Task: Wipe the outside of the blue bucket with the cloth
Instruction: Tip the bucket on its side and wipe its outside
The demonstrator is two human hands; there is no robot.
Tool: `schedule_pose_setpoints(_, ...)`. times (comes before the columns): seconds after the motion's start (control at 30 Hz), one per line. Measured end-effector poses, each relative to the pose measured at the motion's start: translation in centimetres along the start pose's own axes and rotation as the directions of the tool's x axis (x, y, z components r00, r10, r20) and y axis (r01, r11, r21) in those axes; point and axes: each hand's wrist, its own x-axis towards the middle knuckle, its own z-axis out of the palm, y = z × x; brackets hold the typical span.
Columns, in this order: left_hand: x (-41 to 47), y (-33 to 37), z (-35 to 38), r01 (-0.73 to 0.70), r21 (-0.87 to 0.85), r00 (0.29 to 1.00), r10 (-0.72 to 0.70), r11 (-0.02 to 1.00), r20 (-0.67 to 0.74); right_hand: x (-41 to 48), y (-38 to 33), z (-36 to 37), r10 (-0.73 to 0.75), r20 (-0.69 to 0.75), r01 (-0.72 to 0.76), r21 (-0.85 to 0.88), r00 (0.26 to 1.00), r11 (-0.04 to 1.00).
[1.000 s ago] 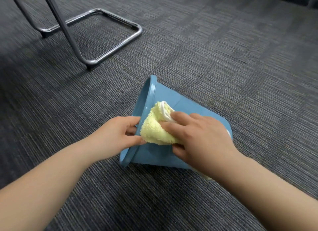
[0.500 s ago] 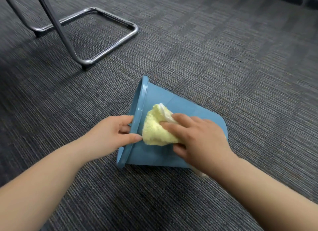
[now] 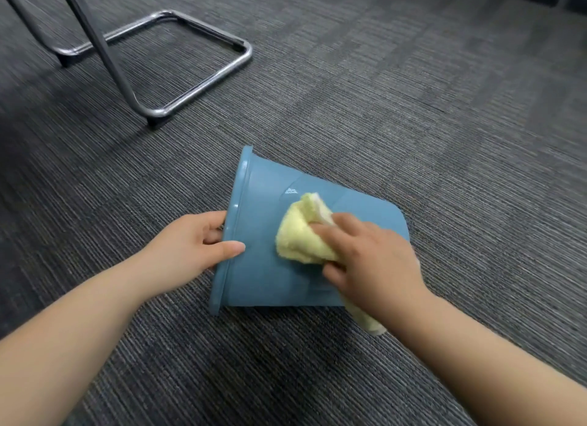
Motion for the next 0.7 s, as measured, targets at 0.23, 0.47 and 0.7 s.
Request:
schedule_pose_setpoints(0.23, 0.0, 0.0, 0.2, 0.018, -0.017, 0.998, -0.019, 1.0, -0.06, -1.3, 0.6, 0.8, -0.022, -0.038, 0.021, -0.04, 0.999, 0.999)
schedule_pose_setpoints(0.47, 0.1, 0.1, 0.4, 0.029, -0.017, 0.992, -0.03, 0.999, -0.12, -1.5, 2.2, 0.8, 0.098, -0.013, -0.099, -0.053, 0.995, 0.994)
schedule_pose_setpoints(0.7, -0.1, 0.2, 0.4, 0.041, 0.056, 0.989, -0.033, 0.998, -0.143, -2.4, 2.3, 1.4, 0.076, 0.01, -0.076, 0.029, 0.997, 0.997)
